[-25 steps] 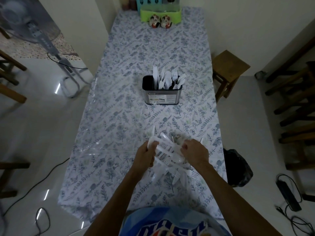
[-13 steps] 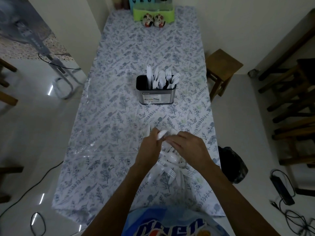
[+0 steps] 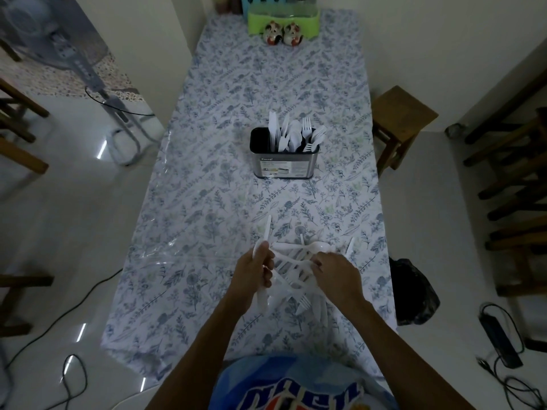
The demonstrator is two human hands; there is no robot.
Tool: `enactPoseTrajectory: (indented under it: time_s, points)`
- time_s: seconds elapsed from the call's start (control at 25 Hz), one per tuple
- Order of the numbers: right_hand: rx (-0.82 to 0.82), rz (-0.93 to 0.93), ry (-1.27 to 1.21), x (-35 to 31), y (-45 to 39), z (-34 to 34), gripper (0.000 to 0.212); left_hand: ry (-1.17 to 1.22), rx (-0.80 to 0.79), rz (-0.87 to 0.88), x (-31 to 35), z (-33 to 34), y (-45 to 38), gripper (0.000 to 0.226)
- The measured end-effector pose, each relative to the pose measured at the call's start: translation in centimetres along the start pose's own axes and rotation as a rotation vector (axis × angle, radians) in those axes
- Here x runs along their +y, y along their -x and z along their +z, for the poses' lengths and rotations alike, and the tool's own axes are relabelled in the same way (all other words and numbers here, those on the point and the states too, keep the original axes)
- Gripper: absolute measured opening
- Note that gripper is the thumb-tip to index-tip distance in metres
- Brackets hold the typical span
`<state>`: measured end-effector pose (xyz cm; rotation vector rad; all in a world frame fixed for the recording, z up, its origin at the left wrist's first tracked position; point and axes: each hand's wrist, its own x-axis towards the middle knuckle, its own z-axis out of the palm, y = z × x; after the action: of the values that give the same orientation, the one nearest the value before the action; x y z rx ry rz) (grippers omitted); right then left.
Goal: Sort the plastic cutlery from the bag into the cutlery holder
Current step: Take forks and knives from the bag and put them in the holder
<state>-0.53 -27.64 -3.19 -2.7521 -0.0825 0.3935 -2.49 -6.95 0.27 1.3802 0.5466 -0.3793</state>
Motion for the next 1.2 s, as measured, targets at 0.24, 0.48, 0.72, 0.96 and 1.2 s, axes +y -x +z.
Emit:
enactPoseTrajectory:
  time_s: [0.24, 0.48, 0.72, 0.96, 1.2]
  points:
    - [0.316, -0.43, 0.019, -0.8, 0.7, -3.4, 0.018, -0.713, 0.087, 0.398, 0.7, 2.3, -1.6, 0.035]
    - [0.141, -0.324, -0.276, -2.7, -0.4, -6.4, 0.023, -0.395, -0.153, 0.258, 2.4, 3.5, -0.6, 0.042]
    - [-0.06, -0.004, -0.368, -1.6, -1.4, -3.6, 0.05, 0.035, -0.146, -0.008, 0.5, 0.7, -0.3, 0.078]
    - [-0.161, -0.015, 0.092, 0.9, 0.3, -0.2, 0.039, 0.228, -0.102, -0.022, 0.7, -0.8, 0.0, 0.023]
    - [-0.13, -0.078, 0.059, 0.8, 0.6, -3.3, 0.013, 0.117, -0.058, -0.005, 0.6, 0.6, -0.7, 0.019]
